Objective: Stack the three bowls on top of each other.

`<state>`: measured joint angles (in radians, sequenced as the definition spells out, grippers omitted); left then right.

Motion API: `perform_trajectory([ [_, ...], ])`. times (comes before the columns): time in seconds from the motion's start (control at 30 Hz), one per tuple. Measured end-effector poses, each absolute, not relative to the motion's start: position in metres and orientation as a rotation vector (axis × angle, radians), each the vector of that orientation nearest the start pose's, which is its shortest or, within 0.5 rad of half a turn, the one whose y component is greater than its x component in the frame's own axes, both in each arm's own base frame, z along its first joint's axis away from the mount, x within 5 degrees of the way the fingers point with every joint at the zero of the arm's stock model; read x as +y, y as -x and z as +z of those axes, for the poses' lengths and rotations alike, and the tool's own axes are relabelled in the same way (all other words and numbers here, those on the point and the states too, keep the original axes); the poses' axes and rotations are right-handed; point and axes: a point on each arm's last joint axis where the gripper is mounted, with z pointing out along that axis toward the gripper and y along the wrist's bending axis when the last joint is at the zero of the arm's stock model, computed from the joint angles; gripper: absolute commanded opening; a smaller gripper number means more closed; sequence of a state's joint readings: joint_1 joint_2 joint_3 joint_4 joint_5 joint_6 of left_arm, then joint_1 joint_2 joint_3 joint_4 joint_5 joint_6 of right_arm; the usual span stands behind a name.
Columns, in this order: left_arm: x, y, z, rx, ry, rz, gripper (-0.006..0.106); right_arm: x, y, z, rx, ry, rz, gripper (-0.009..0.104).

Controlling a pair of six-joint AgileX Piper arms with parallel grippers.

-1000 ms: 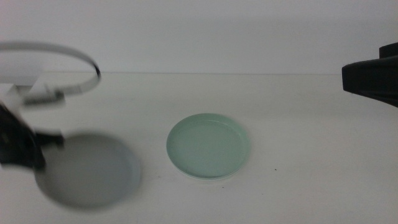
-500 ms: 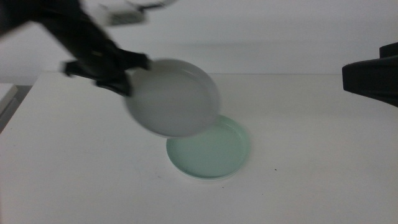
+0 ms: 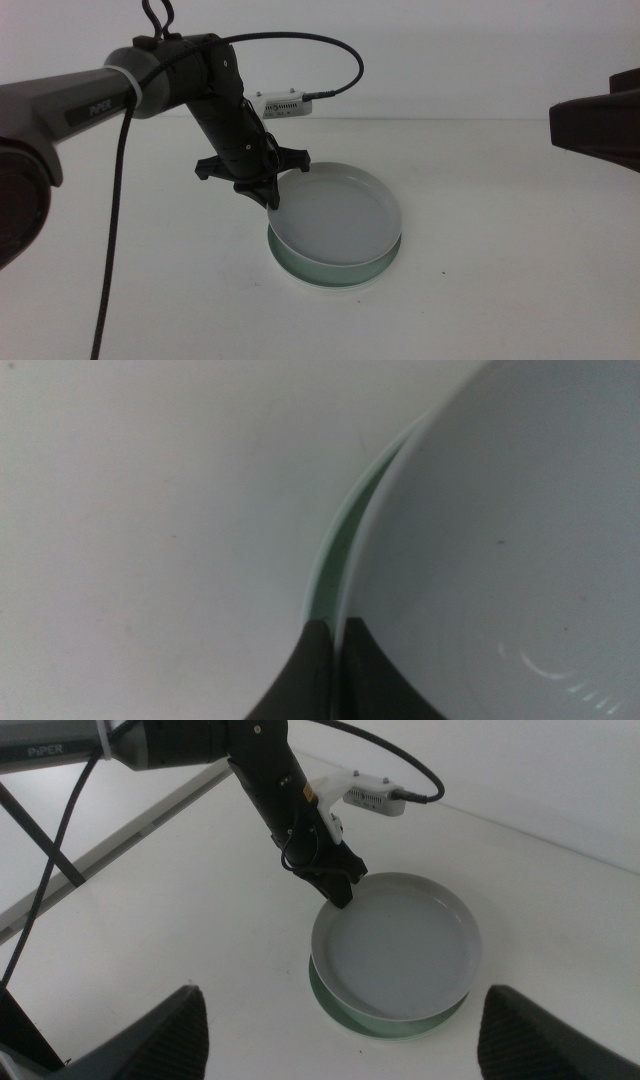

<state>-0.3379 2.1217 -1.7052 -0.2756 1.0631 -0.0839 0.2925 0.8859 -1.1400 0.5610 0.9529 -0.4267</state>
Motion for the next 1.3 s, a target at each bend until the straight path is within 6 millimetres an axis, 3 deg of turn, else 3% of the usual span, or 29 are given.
perform_trajectory([
  [0.1, -0.168, -0.411, 0.195, 2.983, -0.220, -0.434, 0.003, 0.081, -0.133, 0.429, 1.997, 0.650, 0.600, 0.093],
  [0.2, -0.168, -0.410, 0.196, 2.986, -0.237, -0.440, 0.015, 0.081, -0.133, 0.429, 1.997, 0.650, 0.600, 0.093],
  [0.4, -0.167, -0.406, 0.196, 3.021, -0.295, -0.428, 0.064, 0.081, -0.133, 0.429, 1.997, 0.648, 0.601, 0.093],
  [0.5, -0.162, -0.403, 0.209, 2.998, -0.333, -0.373, 0.093, 0.081, -0.133, 0.429, 1.996, 0.647, 0.601, 0.093],
  [0.6, -0.154, -0.394, 0.251, 2.888, -0.361, -0.320, 0.094, 0.081, -0.133, 0.429, 1.996, 0.647, 0.601, 0.093],
  [0.7, -0.141, -0.370, 0.304, 2.711, -0.367, -0.274, 0.094, 0.081, -0.133, 0.429, 1.996, 0.647, 0.601, 0.093],
  [0.77, -0.127, -0.343, 0.338, 2.553, -0.359, -0.248, 0.094, 0.081, -0.133, 0.429, 1.996, 0.647, 0.601, 0.093],
  [0.9, -0.099, -0.277, 0.383, 2.221, -0.295, -0.247, 0.094, 0.081, -0.133, 0.429, 1.996, 0.647, 0.601, 0.093],
  [0.97, -0.082, -0.245, 0.390, 2.126, -0.252, -0.240, 0.094, 0.081, -0.133, 0.429, 1.996, 0.647, 0.601, 0.093],
  [1.07, -0.061, -0.217, 0.385, 2.088, -0.199, -0.211, 0.094, 0.081, -0.133, 0.429, 1.996, 0.647, 0.601, 0.093],
  [1.3, -0.050, -0.199, 0.388, 2.044, -0.203, -0.172, 0.094, 0.081, -0.133, 0.429, 1.996, 0.647, 0.601, 0.093],
])
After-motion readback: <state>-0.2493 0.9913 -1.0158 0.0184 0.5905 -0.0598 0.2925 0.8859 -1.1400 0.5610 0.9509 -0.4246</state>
